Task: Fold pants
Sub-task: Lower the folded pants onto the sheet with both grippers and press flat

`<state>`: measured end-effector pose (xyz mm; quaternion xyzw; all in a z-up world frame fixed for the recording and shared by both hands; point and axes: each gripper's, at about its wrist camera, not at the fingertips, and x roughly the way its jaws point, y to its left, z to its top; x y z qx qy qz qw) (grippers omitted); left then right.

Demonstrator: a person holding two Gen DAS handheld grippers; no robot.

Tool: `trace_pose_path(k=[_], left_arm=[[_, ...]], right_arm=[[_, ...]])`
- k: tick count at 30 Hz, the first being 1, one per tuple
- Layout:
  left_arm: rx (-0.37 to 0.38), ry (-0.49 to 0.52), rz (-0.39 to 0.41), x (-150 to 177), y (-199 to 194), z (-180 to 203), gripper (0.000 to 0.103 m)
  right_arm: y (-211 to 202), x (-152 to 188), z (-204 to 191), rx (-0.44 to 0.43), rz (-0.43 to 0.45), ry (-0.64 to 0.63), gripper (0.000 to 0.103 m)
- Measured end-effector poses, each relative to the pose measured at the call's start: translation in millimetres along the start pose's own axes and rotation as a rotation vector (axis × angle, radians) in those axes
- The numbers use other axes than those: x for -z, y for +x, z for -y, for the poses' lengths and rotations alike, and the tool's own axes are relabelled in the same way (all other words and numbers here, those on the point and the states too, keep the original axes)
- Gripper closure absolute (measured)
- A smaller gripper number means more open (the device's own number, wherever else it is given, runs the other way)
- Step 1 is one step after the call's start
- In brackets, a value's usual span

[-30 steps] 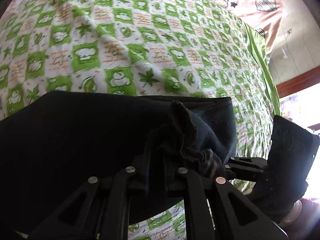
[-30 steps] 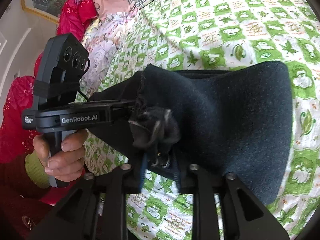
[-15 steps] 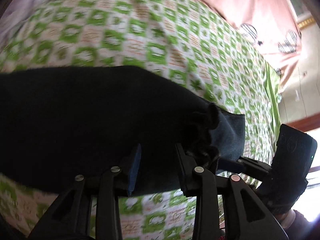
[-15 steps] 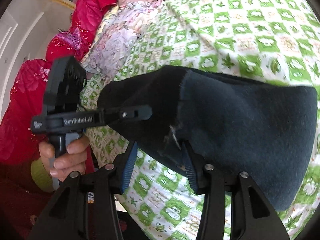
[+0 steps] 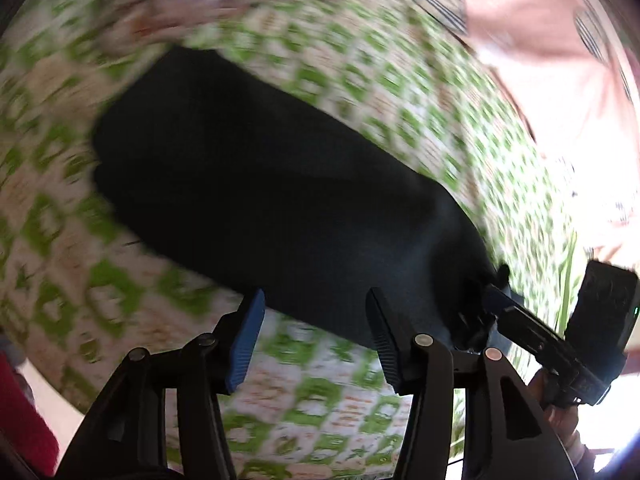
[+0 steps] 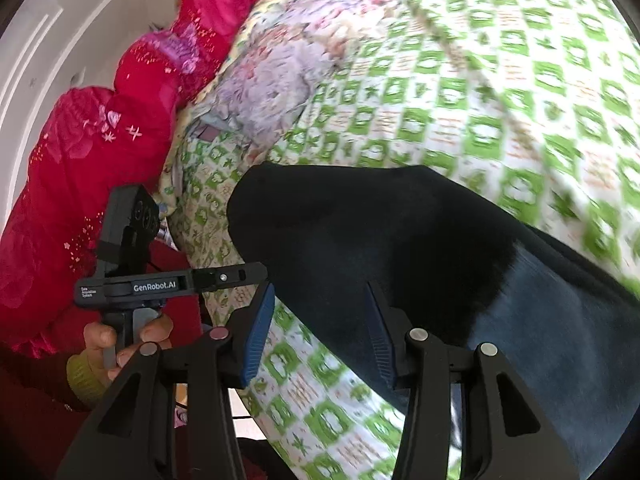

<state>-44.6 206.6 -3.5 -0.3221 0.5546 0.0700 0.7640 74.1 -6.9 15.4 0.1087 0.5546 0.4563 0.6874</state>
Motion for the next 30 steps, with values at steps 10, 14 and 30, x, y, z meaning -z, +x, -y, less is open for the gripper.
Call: trace_pose_path(k=[10, 14, 30], left_arm=[[0.002, -0.248, 0.030, -8, -17, -80, 0.040], [0.034, -0.329, 0.017, -13, -12, -95, 0.038], [0.097, -0.490, -0.002, -37, 18, -120, 0.033]], right_arm=[[40, -42, -29, -0.001, -0.063, -0.091, 0.047], [55, -60, -37, -0.007, -0.083, -0.120, 0.047], [149, -130, -57, -0.008, -0.295, -0.315, 0.047]])
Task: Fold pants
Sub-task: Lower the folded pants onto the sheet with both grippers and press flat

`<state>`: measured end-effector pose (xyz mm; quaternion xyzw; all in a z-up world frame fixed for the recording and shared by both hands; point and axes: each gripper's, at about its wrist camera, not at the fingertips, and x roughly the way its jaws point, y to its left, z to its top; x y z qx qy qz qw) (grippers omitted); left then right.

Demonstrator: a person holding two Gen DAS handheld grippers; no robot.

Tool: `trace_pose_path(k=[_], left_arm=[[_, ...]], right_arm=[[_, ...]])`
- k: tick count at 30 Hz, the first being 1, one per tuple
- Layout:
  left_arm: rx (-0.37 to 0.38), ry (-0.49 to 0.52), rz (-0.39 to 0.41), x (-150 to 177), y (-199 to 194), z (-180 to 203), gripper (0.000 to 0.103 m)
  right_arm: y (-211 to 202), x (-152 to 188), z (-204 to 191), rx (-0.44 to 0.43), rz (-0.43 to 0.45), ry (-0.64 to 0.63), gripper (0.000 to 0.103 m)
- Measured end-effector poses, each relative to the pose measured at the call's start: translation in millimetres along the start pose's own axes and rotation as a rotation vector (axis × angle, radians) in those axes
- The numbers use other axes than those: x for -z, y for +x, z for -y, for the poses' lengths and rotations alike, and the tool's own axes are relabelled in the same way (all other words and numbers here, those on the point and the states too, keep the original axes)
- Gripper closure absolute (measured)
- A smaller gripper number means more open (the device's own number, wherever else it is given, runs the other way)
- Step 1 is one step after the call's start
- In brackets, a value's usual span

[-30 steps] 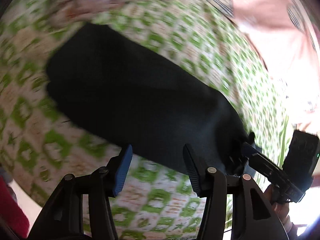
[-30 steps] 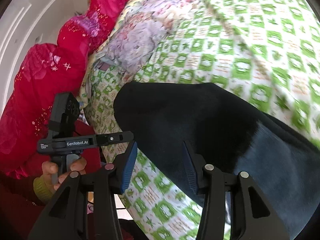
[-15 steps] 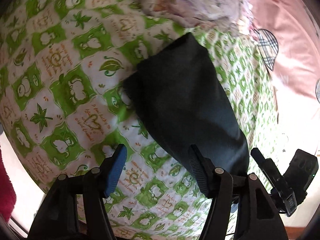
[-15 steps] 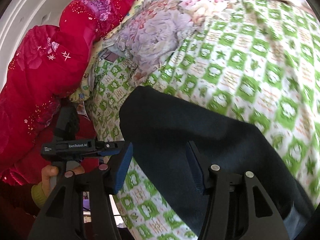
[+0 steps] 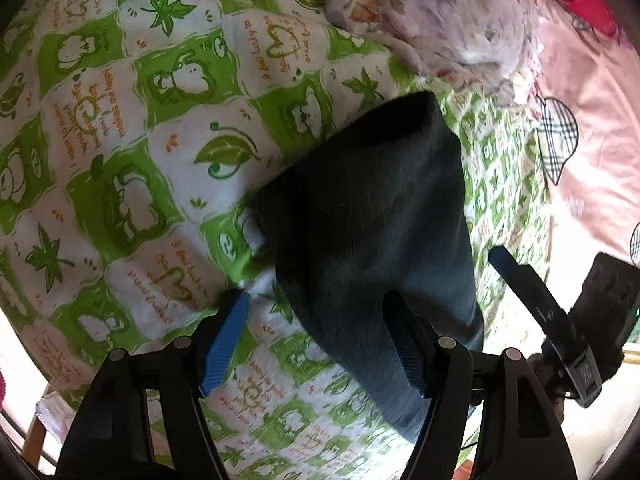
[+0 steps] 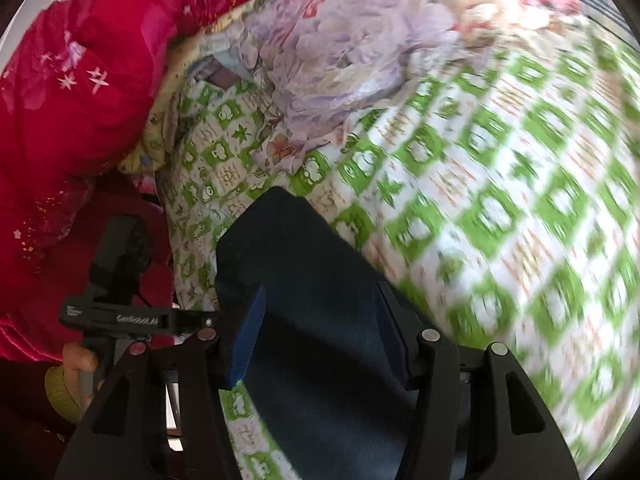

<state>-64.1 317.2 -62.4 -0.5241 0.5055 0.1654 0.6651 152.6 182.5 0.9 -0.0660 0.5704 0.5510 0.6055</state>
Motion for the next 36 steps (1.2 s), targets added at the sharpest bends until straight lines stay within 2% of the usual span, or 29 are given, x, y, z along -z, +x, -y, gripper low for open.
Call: trace_pose_path(k=[6, 11, 13, 15, 16, 17, 20, 26, 36], left_arm=[[0.020, -0.030, 0.026, -9, 0, -5, 0.034], [0.011, 0.013, 0.059, -10, 0, 2, 0.035], [0.005, 0.034, 0.077, -9, 1, 5, 0.037], [-0.010, 0.055, 0.094, -10, 1, 10, 0.049], [-0.017, 0.073, 0.104, -10, 1, 12, 0.054], [-0.017, 0.090, 0.108, -11, 0, 14, 0.071], [0.011, 0.122, 0.113, -13, 0, 20, 0.079], [0.083, 0.190, 0.135, -7, -16, 47, 0.085], [0.194, 0.404, 0.164, 26, -48, 140, 0.086]], right_arm=[[35, -34, -2, -0.037, -0.111, -0.078, 0.047], [65, -45, -6, -0.056, -0.223, -0.132, 0.047], [75, -45, -11, -0.042, -0.252, -0.173, 0.052], [78, -45, -16, -0.033, -0.255, -0.201, 0.069], [77, -44, -18, -0.033, -0.247, -0.208, 0.071], [76, -43, -19, -0.031, -0.241, -0.214, 0.075], [66, -41, -17, -0.043, -0.217, -0.215, 0.081], [18, -37, -12, -0.091, -0.097, -0.168, 0.082], [-86, 5, 5, -0.134, 0.119, -0.063, 0.083]])
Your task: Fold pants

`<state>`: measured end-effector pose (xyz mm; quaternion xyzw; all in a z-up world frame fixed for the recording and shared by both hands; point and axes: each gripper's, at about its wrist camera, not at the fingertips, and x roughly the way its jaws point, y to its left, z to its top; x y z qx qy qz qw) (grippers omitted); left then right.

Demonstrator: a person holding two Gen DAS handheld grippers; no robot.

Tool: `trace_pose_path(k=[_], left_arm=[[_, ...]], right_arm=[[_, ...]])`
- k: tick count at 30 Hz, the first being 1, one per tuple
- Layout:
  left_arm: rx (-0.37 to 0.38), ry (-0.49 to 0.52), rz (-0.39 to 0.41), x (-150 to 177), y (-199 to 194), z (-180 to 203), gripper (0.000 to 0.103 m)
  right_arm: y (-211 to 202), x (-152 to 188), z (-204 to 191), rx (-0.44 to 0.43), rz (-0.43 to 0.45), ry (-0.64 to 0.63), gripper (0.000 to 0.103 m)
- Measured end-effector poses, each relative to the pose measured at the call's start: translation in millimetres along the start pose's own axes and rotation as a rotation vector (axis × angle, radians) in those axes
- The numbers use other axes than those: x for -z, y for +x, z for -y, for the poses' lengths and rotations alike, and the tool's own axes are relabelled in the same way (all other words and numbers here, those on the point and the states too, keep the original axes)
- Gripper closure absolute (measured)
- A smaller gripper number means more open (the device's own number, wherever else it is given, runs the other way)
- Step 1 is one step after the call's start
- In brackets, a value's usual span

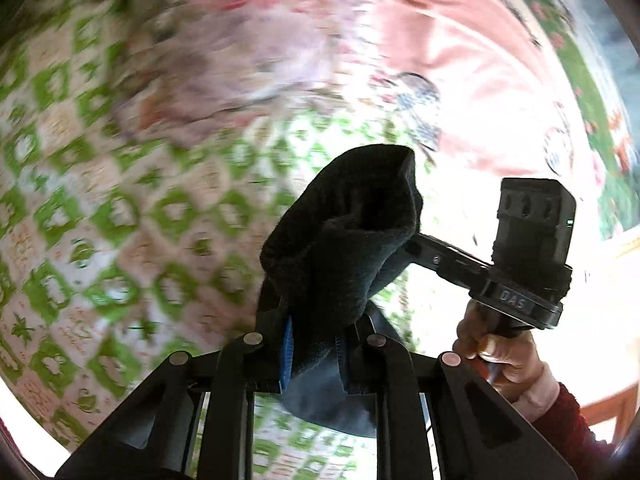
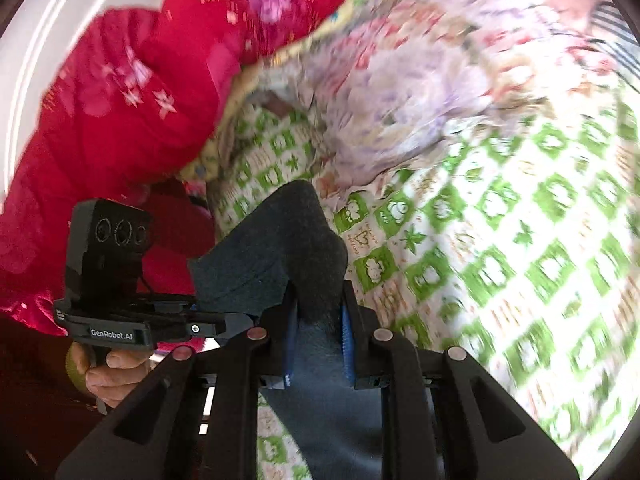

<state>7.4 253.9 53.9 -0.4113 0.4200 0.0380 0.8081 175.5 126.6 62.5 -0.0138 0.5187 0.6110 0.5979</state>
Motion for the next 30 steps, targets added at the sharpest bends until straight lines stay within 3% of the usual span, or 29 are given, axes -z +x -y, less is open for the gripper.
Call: trace_pose_path(k=[5, 14, 30], left_arm=[[0.035, 0.128, -0.019, 9, 8, 50, 0.086], [0.108, 0.299, -0.094, 60, 14, 110, 0.086], [0.100, 0.526, -0.284, 151, 79, 180, 0.086]], right_arm=[[-48, 30, 5, 0.016, 0.094, 0.045, 0.083], [-115, 96, 10, 0.057, 0.244, 0.119, 0.084], [-169, 210, 43, 0.139, 0.381, 0.293, 0.084]])
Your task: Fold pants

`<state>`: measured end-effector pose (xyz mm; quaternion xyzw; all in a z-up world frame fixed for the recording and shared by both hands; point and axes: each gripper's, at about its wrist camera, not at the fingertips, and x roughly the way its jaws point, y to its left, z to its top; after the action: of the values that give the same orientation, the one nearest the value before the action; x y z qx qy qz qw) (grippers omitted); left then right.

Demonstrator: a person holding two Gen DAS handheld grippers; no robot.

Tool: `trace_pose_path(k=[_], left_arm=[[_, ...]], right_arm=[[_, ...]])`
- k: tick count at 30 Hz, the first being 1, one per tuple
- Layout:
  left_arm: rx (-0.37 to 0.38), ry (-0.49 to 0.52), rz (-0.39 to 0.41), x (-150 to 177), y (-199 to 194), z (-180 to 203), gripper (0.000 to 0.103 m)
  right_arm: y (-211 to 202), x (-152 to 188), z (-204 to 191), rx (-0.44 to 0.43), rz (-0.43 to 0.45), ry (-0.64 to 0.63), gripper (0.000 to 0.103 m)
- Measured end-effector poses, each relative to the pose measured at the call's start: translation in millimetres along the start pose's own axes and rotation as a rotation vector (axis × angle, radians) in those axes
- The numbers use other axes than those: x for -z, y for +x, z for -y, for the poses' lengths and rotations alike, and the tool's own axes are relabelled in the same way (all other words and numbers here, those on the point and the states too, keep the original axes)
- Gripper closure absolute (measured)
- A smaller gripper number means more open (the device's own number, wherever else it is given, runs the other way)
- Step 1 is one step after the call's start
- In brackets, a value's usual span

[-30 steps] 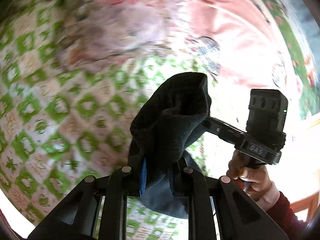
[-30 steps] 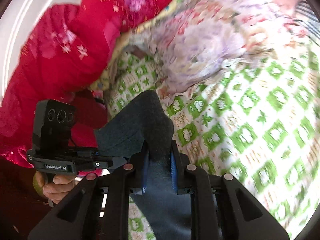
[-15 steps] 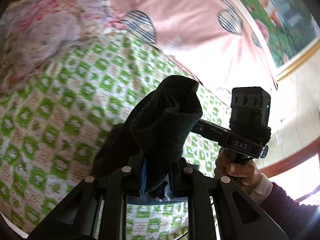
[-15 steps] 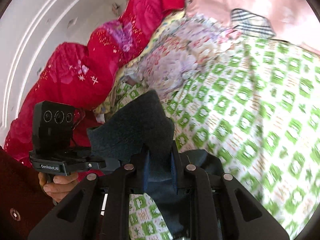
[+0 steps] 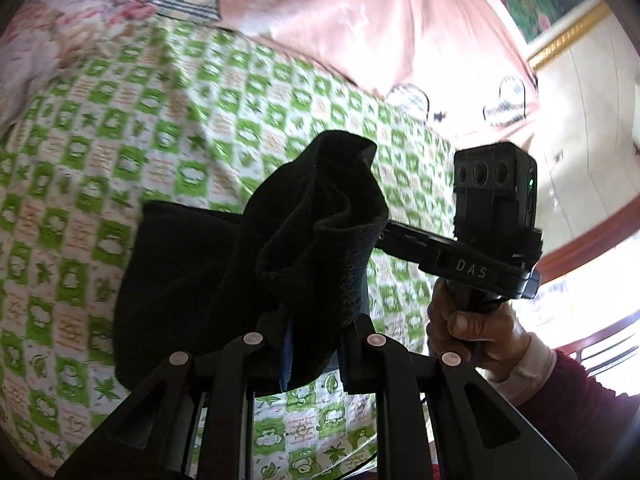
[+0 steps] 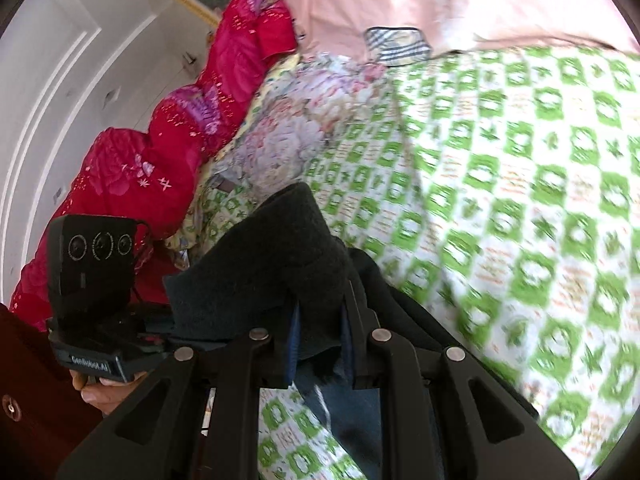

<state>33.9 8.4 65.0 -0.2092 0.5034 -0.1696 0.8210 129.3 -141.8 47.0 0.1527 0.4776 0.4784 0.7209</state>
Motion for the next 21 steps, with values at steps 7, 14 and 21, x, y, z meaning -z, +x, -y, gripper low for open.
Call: trace_pose_path(k=[7, 14, 21], left_arm=[[-0.031, 0.078, -0.065, 13, 38, 23, 0.086], [-0.040, 0.095, -0.109, 17, 63, 28, 0.086], [-0.010, 0.124, -0.147, 20, 79, 34, 0.080]], right_arm=[[-13, 25, 27, 0.049, 0.014, 0.060, 0.084], [-18, 39, 46, 0.082, 0.019, 0.112, 0.084], [-26, 49, 56, 0.158, 0.013, 0.160, 0.076]])
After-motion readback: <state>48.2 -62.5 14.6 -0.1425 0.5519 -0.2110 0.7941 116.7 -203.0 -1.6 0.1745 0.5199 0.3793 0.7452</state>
